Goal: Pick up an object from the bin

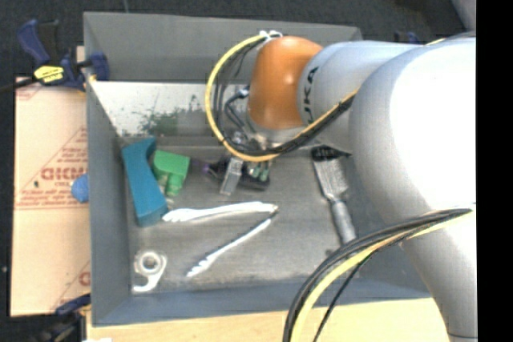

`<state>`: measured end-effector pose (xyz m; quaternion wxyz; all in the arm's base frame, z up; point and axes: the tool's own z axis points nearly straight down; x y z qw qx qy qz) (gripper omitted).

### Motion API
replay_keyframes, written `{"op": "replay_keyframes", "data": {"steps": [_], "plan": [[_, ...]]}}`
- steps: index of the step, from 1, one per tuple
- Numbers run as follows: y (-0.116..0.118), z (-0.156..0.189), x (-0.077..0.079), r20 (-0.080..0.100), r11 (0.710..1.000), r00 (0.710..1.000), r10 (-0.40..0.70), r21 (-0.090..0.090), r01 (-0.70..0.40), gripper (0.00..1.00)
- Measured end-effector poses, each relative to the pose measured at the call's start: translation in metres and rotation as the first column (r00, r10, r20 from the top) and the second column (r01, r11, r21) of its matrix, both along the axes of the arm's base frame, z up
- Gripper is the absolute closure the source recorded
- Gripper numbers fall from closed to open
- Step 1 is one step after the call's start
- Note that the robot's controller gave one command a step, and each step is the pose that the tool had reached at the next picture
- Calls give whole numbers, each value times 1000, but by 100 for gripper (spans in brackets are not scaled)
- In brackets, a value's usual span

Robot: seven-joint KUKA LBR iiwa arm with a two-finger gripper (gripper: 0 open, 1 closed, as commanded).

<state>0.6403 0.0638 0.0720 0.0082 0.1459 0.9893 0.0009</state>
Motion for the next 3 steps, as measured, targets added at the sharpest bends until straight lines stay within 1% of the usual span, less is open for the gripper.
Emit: {"op": "replay_keyframes", "data": {"steps": [1, 2, 3], "plan": [[0, 0, 0, 0, 1000, 1000, 1, 0, -1, 100], [-1, 16, -1, -3, 1000, 1000, 2, -1, -2, 100], [-1, 35, 0, 4, 1000, 1000, 4, -1, -4, 100]]}}
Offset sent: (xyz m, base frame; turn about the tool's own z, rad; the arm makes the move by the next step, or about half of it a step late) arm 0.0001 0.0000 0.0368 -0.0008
